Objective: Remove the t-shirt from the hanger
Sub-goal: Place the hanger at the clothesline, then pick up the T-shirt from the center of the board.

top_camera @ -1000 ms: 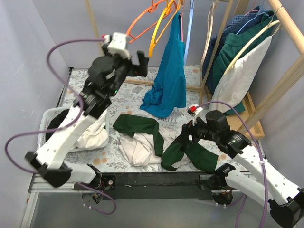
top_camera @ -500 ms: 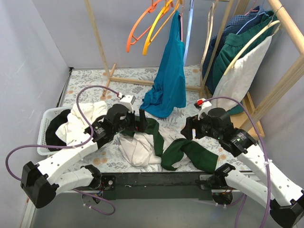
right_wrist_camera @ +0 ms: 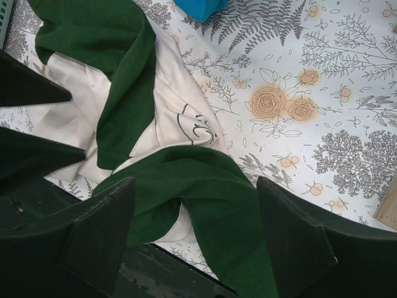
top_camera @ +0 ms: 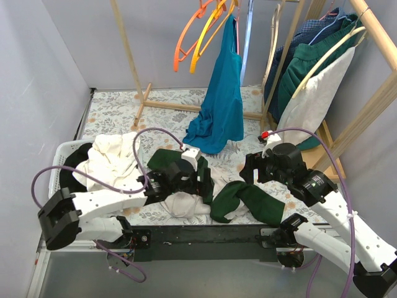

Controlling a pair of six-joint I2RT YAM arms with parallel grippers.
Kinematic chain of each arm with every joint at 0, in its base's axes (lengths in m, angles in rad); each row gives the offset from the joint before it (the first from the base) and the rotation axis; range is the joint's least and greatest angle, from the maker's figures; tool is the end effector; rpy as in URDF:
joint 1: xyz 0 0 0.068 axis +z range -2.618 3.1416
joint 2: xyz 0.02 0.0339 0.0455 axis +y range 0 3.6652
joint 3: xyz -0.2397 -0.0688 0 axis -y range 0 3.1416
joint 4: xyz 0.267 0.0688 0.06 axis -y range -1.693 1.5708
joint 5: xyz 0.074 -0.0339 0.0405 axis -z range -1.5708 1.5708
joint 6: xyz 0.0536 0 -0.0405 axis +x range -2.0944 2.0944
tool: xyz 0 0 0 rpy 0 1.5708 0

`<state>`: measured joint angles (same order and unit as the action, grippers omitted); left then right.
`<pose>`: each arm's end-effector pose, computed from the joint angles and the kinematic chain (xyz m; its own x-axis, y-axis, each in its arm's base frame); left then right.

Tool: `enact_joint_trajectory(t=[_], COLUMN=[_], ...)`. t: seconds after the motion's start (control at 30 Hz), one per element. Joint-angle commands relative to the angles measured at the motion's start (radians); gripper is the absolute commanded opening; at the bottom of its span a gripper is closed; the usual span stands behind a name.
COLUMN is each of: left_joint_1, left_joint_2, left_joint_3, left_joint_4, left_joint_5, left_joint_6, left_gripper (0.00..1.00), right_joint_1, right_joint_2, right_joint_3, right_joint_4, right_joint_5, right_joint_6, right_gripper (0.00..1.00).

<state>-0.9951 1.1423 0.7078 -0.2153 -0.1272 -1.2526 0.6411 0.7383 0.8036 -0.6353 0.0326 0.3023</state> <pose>0.1631 -0.2388 0.1966 -0.8411 -0.4346 -0.3220 -0.0698 0.6775 -0.7322 0.1715 0.1258 0.2833 -0.5843 -0.0647 -0.8090 -0.4209 0.8764 0.2339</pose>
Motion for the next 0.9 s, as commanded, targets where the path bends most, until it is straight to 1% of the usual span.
enact_joint_trajectory(t=[0.0, 0.1, 0.2, 0.27, 0.5, 0.53, 0.57, 0.6, 0.63, 0.7, 0.73, 0.87], left_joint_1=[-0.082, -0.091, -0.091, -0.091, -0.091, -0.091, -0.089, -0.091, -0.089, -0.089, -0.089, -0.067], left_joint_2=[0.114, 0.177, 0.246, 0.31, 0.522, 0.537, 0.545, 0.553, 0.556, 0.551, 0.55, 0.508], left_joint_3=[-0.033, -0.039, -0.027, -0.013, 0.076, 0.079, 0.079, 0.079, 0.079, 0.078, 0.082, 0.107], left_joint_4=[0.088, 0.09, 0.074, 0.053, -0.002, -0.002, -0.002, -0.002, -0.001, -0.002, -0.012, -0.07], left_joint_5=[-0.191, -0.288, -0.342, -0.359, -0.269, -0.258, -0.244, -0.239, -0.236, -0.236, -0.241, -0.275], left_joint_6=[-0.109, -0.221, -0.248, -0.24, -0.206, -0.203, -0.2, -0.199, -0.197, -0.182, -0.168, -0.111], left_gripper=[0.98, 0.98, 0.98, 0.98, 0.98, 0.91, 0.77, 0.54, 0.44, 0.18, 0.0, 0.0], right_joint_1=[-0.003, -0.001, -0.001, -0.001, -0.001, -0.003, -0.001, -0.001, -0.003, -0.001, -0.001, -0.001], right_joint_2=[-0.019, -0.025, -0.034, -0.036, -0.037, -0.039, -0.043, -0.048, -0.053, -0.06, -0.063, -0.071], right_joint_3=[0.025, 0.031, 0.034, 0.036, 0.037, 0.037, 0.037, 0.037, 0.037, 0.04, 0.039, 0.04], right_joint_4=[0.002, -0.013, -0.024, -0.027, -0.026, -0.026, -0.027, -0.027, -0.027, -0.029, -0.03, -0.035], right_joint_5=[0.024, 0.027, 0.03, 0.03, 0.039, 0.041, 0.043, 0.046, 0.047, 0.05, 0.055, 0.055], right_joint_6=[0.024, 0.017, 0.006, 0.001, -0.005, -0.005, -0.005, -0.005, -0.005, -0.006, -0.009, -0.009], right_gripper=[0.86, 0.86, 0.86, 0.86, 0.86, 0.85, 0.85, 0.85, 0.85, 0.85, 0.85, 0.85])
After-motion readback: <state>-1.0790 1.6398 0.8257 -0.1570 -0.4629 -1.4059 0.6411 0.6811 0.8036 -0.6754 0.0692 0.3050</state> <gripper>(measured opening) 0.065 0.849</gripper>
